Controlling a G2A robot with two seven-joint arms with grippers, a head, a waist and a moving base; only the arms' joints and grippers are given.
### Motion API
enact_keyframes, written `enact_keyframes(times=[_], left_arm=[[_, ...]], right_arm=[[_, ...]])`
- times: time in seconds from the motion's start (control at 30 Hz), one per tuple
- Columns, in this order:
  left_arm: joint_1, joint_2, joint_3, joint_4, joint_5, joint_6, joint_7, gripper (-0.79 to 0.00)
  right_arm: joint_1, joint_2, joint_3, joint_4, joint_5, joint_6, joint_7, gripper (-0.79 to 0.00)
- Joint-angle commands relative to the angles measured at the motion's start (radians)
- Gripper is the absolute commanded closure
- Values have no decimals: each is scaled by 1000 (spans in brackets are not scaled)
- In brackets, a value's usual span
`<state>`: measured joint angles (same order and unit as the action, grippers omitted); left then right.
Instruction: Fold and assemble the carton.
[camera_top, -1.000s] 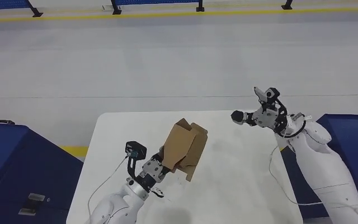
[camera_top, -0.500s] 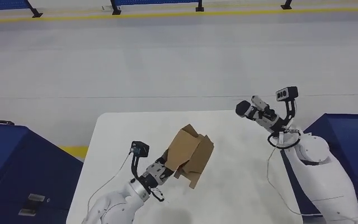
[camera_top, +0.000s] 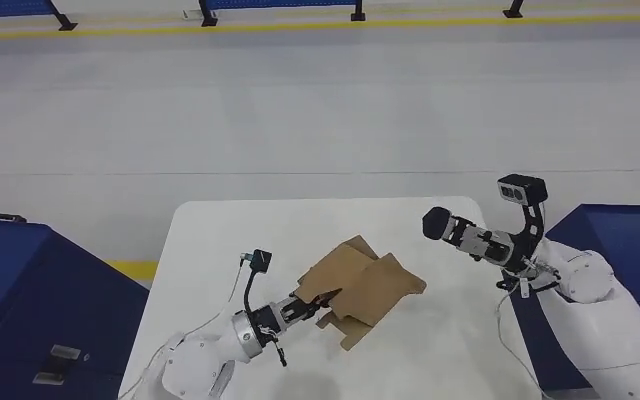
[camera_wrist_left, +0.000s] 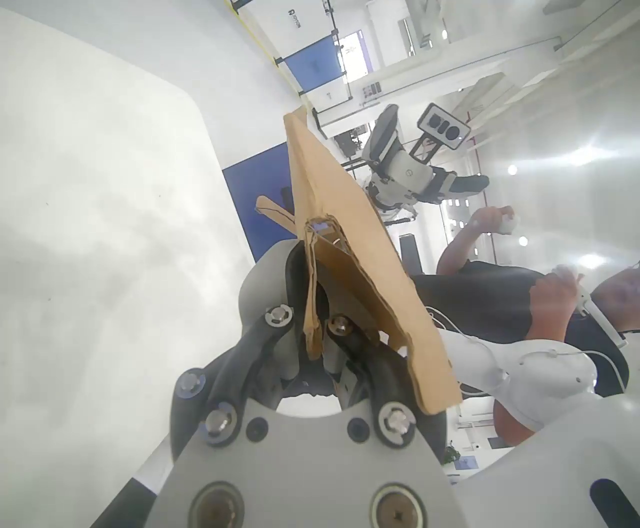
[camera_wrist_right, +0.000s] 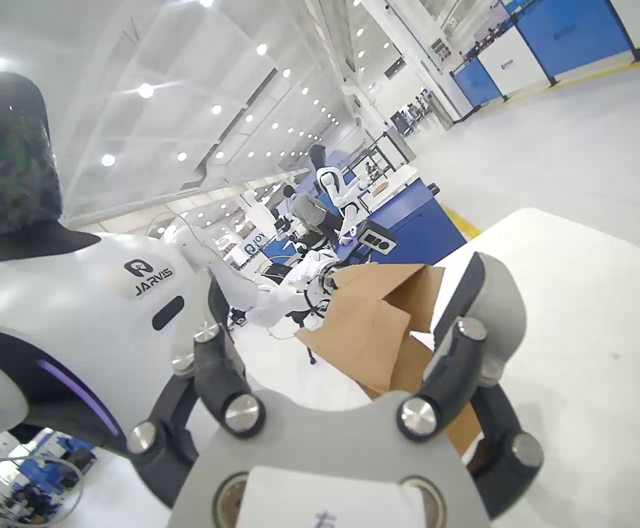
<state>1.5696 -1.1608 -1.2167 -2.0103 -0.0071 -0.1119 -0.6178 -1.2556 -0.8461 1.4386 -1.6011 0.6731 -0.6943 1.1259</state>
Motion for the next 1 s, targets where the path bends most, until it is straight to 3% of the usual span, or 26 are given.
enact_keyframes(times=[0.0, 0.1, 0.2, 0.33, 0.87, 0.9, 0.97], left_arm=[[3, 1, 0, -1, -4, -1, -7, 0], [3, 3, 0, 1, -4, 1, -19, 0], [2, 4, 3, 4, -5, 6, -24, 0], [-1, 6, 7, 4, -7, 11, -30, 0], [-6, 13, -8, -16, -28, 25, -41, 0], [-11, 15, -12, -22, 10, 7, -41, 0], [-12, 16, -13, -25, 29, -2, -37, 0]], right_arm=[[15, 0, -28, 15, -16, 24, 24, -785], [37, 2, -69, 28, 3, 63, 63, -754], [46, 2, -102, 43, 5, 71, 72, -588], [50, 3, -137, 46, 1, 70, 71, -539], [44, 25, -195, 22, 51, 103, 103, -508], [43, 27, -194, 20, 61, 105, 105, -511], [43, 29, -189, 25, 79, 102, 103, -591]])
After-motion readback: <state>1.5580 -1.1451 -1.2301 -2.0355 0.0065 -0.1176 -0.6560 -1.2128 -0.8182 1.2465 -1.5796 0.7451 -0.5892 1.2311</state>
